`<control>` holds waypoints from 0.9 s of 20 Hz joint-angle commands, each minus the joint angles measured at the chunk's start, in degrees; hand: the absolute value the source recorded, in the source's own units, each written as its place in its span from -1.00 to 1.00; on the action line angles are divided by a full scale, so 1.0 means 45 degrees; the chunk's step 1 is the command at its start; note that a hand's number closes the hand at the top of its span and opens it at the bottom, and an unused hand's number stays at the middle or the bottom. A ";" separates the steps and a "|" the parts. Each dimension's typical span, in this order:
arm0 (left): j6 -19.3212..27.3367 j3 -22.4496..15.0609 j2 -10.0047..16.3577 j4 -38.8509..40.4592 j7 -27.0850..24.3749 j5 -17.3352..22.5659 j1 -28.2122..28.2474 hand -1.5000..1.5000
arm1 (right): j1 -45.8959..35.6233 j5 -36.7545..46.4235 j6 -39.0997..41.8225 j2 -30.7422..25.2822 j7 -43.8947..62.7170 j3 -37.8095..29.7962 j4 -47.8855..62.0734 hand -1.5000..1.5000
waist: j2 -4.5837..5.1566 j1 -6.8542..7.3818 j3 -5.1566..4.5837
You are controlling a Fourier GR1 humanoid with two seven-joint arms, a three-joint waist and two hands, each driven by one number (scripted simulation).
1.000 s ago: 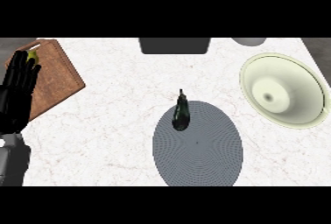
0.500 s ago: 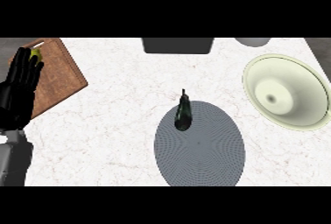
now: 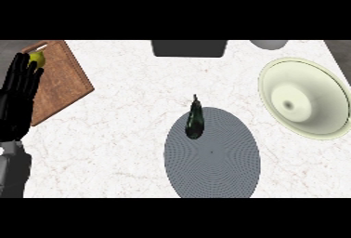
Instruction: Pick the croissant from the placemat and place it in the bowl
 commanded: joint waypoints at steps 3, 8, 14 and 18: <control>0.0707 -0.0810 -0.0810 -0.0598 0.0202 -0.0706 0.0181 0.00 | -0.0793 0.2642 -0.1802 0.0915 -0.0675 0.1716 0.1968 1.00 | 0.0002 -0.0005 0.0014; -0.0176 0.0076 -0.0094 0.0523 -0.0844 -0.0150 0.0121 0.00 | -0.1325 0.3893 -0.3444 0.2251 -0.0148 0.2265 0.4325 1.00 | 0.0030 -0.0019 0.0008; -0.0093 0.0109 0.0117 0.0733 -0.0042 -0.0093 -0.0563 0.00 | -0.2595 0.2778 -0.4363 0.3255 -0.1610 0.1021 0.7544 -1.00 | 0.0043 0.0003 0.0021; 0.0000 -0.0035 -0.0038 -0.0174 0.0138 -0.0065 -0.0300 0.00 | -0.2827 0.1735 -0.5320 0.3990 -0.2873 0.0075 0.7737 -1.00 | 0.0000 0.0011 0.0025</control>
